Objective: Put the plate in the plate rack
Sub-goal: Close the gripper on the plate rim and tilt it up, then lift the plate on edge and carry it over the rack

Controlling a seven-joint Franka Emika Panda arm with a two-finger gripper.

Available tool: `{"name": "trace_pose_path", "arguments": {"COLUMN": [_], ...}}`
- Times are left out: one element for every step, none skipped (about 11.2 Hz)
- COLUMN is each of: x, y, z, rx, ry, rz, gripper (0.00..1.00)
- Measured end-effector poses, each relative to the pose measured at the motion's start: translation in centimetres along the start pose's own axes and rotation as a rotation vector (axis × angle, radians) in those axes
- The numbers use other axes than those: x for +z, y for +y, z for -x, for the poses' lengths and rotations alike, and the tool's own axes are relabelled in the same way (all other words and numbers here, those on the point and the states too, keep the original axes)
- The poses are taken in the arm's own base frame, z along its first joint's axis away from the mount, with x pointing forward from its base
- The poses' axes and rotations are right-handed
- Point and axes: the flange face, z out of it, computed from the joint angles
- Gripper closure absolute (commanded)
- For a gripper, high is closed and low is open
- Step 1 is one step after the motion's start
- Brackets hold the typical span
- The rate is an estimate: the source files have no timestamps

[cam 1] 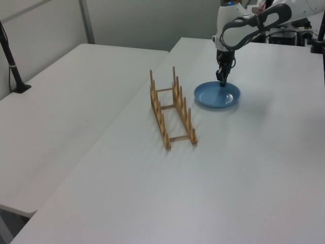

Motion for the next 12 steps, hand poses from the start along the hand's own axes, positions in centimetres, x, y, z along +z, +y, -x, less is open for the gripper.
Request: {"name": "trace_pose_path", "arguments": {"x": [-0.2, -0.6, -0.7, -1.0, -1.4, -1.9, -2.8, -4.4, -6.7, -9.4, -12.1, -15.0], "y": [0.0, 0.0, 0.1, 0.3, 0.6, 1.1, 1.6, 2.5, 3.6, 4.5, 5.0, 5.0], "z": [-0.1, -0.3, -0.3, -0.3, -0.4, -0.5, -0.6, -0.9, -1.2, -1.6, -1.9, -2.3], "rx": [0.001, 0.002, 0.003, 0.005, 0.007, 0.014, 0.02, 0.042, 0.067, 0.08, 0.076, 0.066], "ry": [0.005, 0.013, 0.015, 0.02, 0.027, 0.038, 0.057, 0.094, 0.141, 0.193, 0.242, 0.293], "rz": [0.0, -0.002, -0.001, -0.001, 0.0, -0.003, -0.016, -0.043, -0.063, -0.068, -0.059, -0.048], "gripper": [0.98, 0.99, 1.0, 1.0, 1.0, 1.0, 1.0, 1.0, 1.0, 1.0, 1.0, 1.0]}}
